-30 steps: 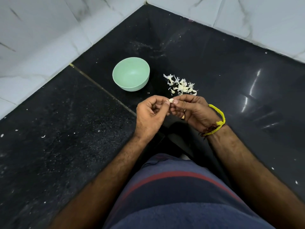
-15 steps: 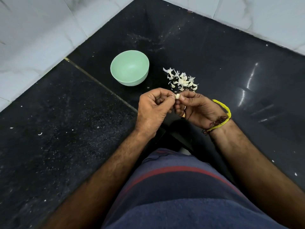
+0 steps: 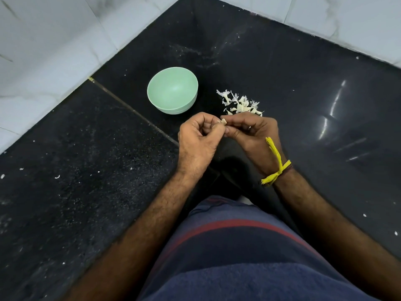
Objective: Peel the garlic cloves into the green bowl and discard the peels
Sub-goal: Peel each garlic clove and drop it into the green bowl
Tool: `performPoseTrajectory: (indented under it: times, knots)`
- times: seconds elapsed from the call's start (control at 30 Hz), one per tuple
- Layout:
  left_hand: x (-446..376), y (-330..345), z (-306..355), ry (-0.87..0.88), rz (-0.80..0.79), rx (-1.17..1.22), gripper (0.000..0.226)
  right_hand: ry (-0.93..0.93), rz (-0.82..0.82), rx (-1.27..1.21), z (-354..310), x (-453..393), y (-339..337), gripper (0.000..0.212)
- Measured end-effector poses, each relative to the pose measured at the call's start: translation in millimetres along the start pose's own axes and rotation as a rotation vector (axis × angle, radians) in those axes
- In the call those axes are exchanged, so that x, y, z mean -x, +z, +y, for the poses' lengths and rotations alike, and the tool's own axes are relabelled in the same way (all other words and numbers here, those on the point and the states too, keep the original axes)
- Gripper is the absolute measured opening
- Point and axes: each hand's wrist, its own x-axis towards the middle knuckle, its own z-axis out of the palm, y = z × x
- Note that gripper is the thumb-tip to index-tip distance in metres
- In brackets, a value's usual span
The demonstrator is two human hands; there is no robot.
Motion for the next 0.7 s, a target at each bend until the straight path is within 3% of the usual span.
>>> performPoseTrajectory:
  times: [0.33, 0.7]
  knots:
    - [-3.5, 1.4, 2.5, -0.060, -0.068, 0.056, 0.006, 0.073, 0.048, -0.164, -2.0, -1.3, 0.5, 0.017]
    - [-6.7, 4.0, 1.9, -0.116, -0.061, 0.179, 0.016, 0.229, 0.052, -0.604, -2.1, -2.8, -0.8, 0.023]
